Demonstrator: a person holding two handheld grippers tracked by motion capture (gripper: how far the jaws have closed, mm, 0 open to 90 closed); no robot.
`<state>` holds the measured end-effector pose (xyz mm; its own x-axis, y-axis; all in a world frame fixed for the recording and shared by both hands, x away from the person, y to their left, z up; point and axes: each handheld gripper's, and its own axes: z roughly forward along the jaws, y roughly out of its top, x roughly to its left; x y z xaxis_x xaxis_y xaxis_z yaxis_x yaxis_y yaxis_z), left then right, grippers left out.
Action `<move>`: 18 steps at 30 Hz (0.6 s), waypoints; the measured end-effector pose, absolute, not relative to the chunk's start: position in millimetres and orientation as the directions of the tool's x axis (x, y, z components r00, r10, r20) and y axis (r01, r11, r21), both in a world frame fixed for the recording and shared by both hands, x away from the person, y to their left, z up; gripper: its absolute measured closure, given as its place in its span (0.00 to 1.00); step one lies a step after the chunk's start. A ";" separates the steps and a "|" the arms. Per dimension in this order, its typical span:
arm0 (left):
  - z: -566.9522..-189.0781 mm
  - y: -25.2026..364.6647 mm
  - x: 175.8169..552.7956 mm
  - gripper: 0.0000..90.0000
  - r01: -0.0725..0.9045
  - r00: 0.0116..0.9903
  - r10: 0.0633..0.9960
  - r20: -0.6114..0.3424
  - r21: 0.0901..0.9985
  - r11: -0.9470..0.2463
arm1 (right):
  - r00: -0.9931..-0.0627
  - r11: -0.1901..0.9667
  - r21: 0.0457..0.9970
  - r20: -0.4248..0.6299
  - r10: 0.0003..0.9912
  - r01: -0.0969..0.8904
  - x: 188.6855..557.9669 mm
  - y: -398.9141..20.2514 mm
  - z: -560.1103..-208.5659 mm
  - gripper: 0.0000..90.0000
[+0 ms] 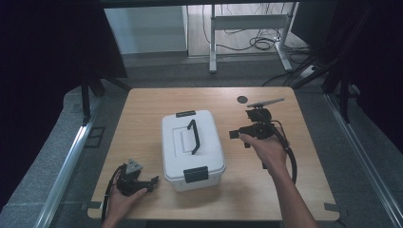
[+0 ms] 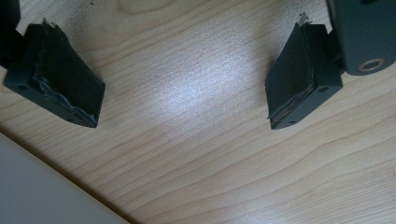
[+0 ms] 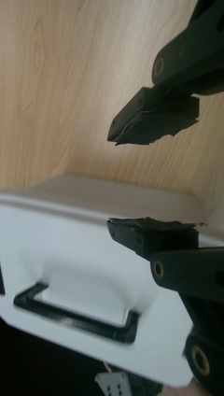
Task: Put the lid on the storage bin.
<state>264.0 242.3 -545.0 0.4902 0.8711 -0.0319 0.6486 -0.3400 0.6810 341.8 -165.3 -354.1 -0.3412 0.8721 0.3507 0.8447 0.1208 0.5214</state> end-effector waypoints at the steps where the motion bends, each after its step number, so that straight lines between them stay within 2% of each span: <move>1: -545.0 242.3 264.0 0.13 0.649 0.490 0.871 -0.032 0.681 -0.340 | -0.341 0.121 0.521 0.351 0.872 0.845 341.8 -165.3 -354.1 0.57; 6: -545.2 242.2 264.1 0.13 0.648 0.489 0.871 -0.032 0.682 -0.339 | -0.328 0.100 0.536 0.349 0.878 0.838 335.3 -198.3 -374.3 0.52; 18: -545.2 242.1 263.9 0.13 0.648 0.489 0.872 -0.034 0.683 -0.337 | -0.286 0.056 0.541 0.352 0.891 0.839 318.9 -246.1 -419.5 0.48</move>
<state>263.9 242.1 -545.2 0.4889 0.8717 -0.0341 0.6484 -0.3370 0.6827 318.9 -246.1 -419.5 -0.2865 0.8912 0.3518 0.8391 0.0562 0.5410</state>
